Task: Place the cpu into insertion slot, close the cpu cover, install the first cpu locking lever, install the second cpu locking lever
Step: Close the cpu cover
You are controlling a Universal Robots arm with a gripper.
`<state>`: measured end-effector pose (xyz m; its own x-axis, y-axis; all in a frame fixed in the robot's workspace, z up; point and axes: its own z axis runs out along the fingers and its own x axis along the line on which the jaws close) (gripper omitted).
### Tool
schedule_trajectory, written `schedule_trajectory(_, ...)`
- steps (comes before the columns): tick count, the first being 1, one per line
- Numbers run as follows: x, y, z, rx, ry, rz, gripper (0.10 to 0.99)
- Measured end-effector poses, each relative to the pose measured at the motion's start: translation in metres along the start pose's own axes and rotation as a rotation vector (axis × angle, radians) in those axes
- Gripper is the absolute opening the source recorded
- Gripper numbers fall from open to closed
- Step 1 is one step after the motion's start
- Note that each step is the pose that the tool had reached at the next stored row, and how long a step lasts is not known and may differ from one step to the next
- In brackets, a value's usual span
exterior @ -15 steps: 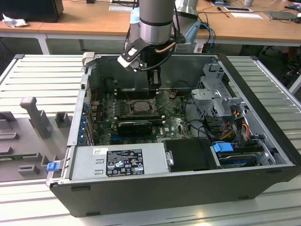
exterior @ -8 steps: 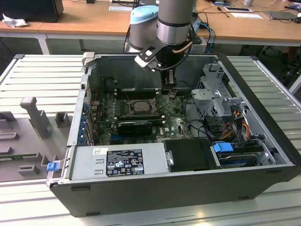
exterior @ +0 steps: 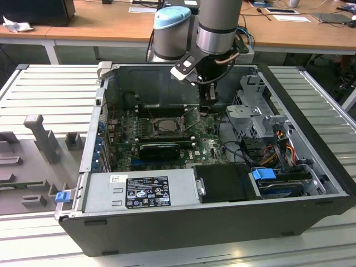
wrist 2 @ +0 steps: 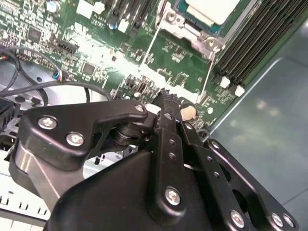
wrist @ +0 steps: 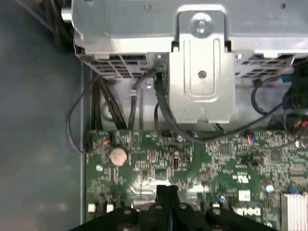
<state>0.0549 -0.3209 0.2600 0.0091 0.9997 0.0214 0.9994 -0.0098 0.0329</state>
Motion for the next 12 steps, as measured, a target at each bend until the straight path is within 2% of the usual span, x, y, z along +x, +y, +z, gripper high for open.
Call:
schedule_trajectory(3,0.0002,0.0042,0.0014,0.000,0.0002,0.000,0.106)
schedule_trajectory(10,0.0002,0.0080,0.0066,0.000,-0.0001,0.000,0.106)
schedule_trajectory(12,0.0000,0.0082,0.0109,0.000,-0.0001,0.000,0.106)
